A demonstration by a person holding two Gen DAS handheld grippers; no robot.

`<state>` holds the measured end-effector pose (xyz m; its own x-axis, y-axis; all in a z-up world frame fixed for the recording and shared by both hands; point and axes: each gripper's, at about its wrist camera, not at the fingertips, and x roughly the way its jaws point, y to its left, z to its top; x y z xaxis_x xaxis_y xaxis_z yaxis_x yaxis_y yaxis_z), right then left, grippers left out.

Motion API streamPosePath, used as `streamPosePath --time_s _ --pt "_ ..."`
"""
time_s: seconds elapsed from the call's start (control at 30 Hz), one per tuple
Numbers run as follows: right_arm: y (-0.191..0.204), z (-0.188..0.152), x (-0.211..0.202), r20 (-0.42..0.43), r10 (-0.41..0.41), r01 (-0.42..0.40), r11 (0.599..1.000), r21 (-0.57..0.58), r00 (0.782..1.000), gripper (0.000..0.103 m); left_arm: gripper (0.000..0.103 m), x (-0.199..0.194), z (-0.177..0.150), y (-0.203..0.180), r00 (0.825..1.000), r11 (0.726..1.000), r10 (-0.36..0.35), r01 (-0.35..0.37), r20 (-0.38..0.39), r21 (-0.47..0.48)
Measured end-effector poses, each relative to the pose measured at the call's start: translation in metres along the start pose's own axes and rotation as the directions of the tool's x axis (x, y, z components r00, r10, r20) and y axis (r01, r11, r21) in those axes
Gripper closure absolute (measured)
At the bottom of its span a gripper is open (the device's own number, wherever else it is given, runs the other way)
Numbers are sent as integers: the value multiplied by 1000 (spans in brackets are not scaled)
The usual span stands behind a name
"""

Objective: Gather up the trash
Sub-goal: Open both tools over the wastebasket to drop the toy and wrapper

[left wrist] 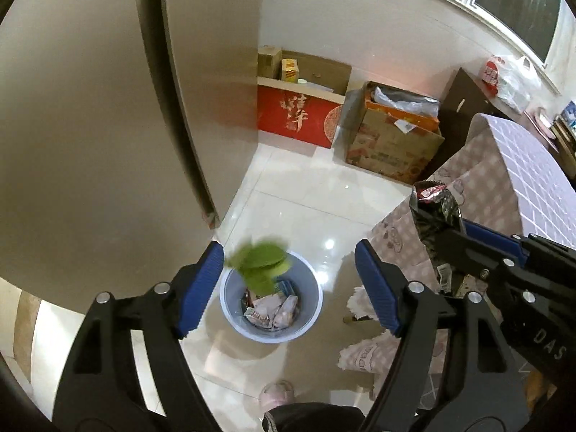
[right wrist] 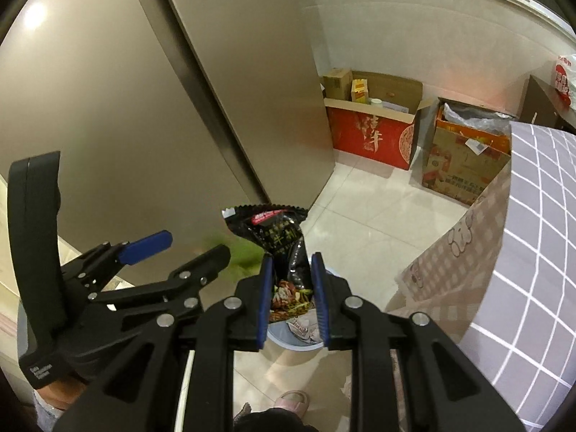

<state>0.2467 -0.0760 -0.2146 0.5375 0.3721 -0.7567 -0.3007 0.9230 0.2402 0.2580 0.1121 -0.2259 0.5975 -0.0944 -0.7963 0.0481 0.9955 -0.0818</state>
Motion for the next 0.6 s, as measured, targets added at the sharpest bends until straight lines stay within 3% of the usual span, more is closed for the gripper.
streamPosePath --time_s 0.6 --pt "12 6 29 2 29 -29 999 -22 1000 81 26 -15 -9 26 997 997 77 -76 32 -10"
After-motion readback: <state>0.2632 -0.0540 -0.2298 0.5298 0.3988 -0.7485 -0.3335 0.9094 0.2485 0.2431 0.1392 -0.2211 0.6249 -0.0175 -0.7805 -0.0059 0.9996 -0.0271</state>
